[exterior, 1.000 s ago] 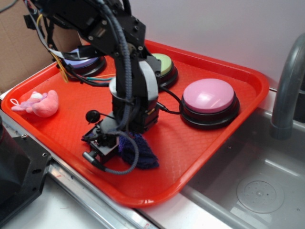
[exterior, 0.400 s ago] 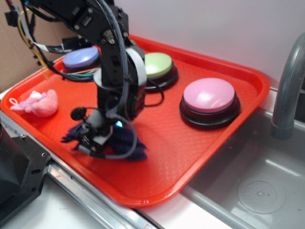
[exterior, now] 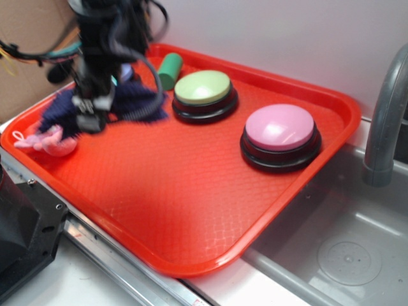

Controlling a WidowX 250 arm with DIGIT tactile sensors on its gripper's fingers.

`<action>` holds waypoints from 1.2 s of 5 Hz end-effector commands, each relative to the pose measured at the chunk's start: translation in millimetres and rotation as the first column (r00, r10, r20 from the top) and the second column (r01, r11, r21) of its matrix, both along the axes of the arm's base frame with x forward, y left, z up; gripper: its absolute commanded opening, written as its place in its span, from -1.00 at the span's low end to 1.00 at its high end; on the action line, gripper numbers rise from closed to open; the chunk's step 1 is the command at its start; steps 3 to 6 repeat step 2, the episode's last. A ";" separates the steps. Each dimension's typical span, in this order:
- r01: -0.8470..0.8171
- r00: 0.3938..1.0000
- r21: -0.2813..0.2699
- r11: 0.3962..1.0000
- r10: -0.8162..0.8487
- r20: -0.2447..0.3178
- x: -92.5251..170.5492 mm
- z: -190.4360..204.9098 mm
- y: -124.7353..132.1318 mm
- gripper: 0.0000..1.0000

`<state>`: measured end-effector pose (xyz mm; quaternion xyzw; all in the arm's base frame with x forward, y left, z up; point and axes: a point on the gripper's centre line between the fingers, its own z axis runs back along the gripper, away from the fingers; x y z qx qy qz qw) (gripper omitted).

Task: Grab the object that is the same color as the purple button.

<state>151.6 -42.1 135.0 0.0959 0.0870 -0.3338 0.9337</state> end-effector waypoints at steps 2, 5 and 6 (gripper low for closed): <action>-0.677 0.704 -0.219 0.703 0.705 0.087 -26.9 59.5 -2.8 -1.00; -0.677 0.704 -0.219 0.703 0.705 0.087 -26.9 59.5 -2.8 -1.00; -0.677 0.704 -0.219 0.703 0.705 0.087 -26.9 59.5 -2.8 -1.00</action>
